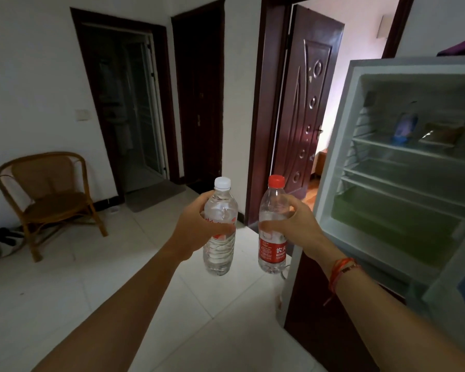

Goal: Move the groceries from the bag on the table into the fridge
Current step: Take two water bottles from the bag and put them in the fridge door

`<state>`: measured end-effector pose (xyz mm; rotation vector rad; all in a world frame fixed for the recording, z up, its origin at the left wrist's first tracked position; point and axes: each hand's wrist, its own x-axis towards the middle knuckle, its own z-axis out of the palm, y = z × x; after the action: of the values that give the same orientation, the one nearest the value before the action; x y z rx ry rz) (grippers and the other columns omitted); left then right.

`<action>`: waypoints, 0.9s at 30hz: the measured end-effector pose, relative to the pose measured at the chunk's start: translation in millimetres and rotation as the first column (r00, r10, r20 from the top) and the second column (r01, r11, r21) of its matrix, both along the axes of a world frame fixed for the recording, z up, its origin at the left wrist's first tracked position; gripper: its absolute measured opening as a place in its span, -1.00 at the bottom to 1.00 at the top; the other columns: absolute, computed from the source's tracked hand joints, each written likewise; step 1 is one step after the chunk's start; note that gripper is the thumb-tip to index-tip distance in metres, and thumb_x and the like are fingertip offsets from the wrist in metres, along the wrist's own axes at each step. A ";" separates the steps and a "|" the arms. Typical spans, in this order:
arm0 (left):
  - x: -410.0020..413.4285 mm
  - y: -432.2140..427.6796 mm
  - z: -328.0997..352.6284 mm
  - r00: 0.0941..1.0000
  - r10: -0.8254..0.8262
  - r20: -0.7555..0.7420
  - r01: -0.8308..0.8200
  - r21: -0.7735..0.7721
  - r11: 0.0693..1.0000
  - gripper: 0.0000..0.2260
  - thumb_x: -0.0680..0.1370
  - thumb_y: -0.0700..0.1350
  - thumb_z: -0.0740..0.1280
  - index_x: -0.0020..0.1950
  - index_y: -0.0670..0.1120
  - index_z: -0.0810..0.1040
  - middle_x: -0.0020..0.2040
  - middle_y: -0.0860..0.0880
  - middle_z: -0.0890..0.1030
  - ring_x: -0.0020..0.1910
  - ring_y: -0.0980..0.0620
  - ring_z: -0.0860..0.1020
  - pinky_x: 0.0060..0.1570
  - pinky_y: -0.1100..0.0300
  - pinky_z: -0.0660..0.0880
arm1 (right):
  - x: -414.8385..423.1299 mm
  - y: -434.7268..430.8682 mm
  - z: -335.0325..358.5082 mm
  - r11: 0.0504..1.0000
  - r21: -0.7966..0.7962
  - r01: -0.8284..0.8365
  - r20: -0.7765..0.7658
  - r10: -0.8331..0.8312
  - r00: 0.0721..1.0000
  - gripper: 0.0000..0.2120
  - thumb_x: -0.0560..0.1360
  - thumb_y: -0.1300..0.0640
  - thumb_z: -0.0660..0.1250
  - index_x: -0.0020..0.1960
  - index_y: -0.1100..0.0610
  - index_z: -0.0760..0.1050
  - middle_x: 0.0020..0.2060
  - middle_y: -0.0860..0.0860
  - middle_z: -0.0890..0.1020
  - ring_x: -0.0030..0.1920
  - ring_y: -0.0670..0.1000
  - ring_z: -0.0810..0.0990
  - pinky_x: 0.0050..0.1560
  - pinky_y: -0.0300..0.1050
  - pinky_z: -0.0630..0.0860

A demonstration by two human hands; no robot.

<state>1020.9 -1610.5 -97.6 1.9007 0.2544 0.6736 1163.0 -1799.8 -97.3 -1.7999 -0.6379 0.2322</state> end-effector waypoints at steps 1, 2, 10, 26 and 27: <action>16.2 9.1 -1.5 1.000 0.000 -0.006 0.000 0.005 1.000 -0.54 0.44 -0.17 0.53 0.26 0.04 0.45 0.07 0.14 0.59 0.02 0.14 0.60 0.06 0.28 0.54 | 15.3 8.9 -1.8 1.000 0.004 0.002 0.000 -0.002 1.000 -0.42 0.23 0.18 0.67 0.16 -0.09 0.54 0.03 -0.04 0.69 -0.02 0.05 0.70 -0.10 -0.03 0.65; 32.9 18.0 -2.6 1.000 0.002 -0.010 -0.002 0.006 1.000 -0.53 0.43 -0.16 0.53 0.27 0.04 0.45 0.07 0.14 0.59 0.02 0.14 0.60 0.03 0.32 0.54 | 31.1 17.7 -3.1 1.000 0.008 0.003 -0.001 -0.003 1.000 -0.42 0.24 0.20 0.66 0.16 -0.09 0.53 0.02 -0.05 0.68 -0.02 0.02 0.69 -0.14 -0.10 0.62; 192.3 82.7 -3.6 0.999 -0.008 -0.050 0.009 0.039 0.999 -0.41 0.38 -0.15 0.57 0.35 0.02 0.44 0.15 0.06 0.59 0.08 0.10 0.58 0.02 0.29 0.53 | 184.7 80.8 -7.9 1.000 -0.006 0.004 0.007 -0.004 1.000 -0.42 0.29 0.21 0.64 0.18 -0.10 0.46 0.01 -0.11 0.63 -0.03 -0.05 0.64 -0.17 -0.25 0.52; 430.6 104.5 0.7 0.962 -0.269 -0.036 0.270 0.016 0.963 -0.48 0.36 -0.22 0.58 0.13 0.22 0.47 -0.02 0.19 0.63 -0.03 0.32 0.60 -0.22 0.46 0.51 | 371.6 65.5 -2.3 0.966 -0.016 0.258 -0.102 -0.258 0.961 -0.35 0.23 0.28 0.65 0.22 -0.10 0.53 -0.05 0.00 0.71 -0.09 0.06 0.72 0.02 0.10 0.68; 445.3 100.4 -0.5 0.950 -0.309 -0.042 0.310 0.016 0.951 -0.48 0.35 -0.24 0.58 0.12 0.21 0.49 -0.04 0.17 0.65 -0.04 0.30 0.61 -0.21 0.44 0.52 | 377.8 57.5 -3.0 0.957 -0.010 0.289 -0.114 -0.289 0.951 -0.36 0.22 0.27 0.65 0.19 -0.10 0.54 -0.05 0.02 0.71 -0.09 0.07 0.73 0.00 0.11 0.68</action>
<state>1466.2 -1510.1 -98.1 1.9224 -0.0293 0.4285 1540.8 -1742.3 -100.3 -1.8341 -0.2878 0.1323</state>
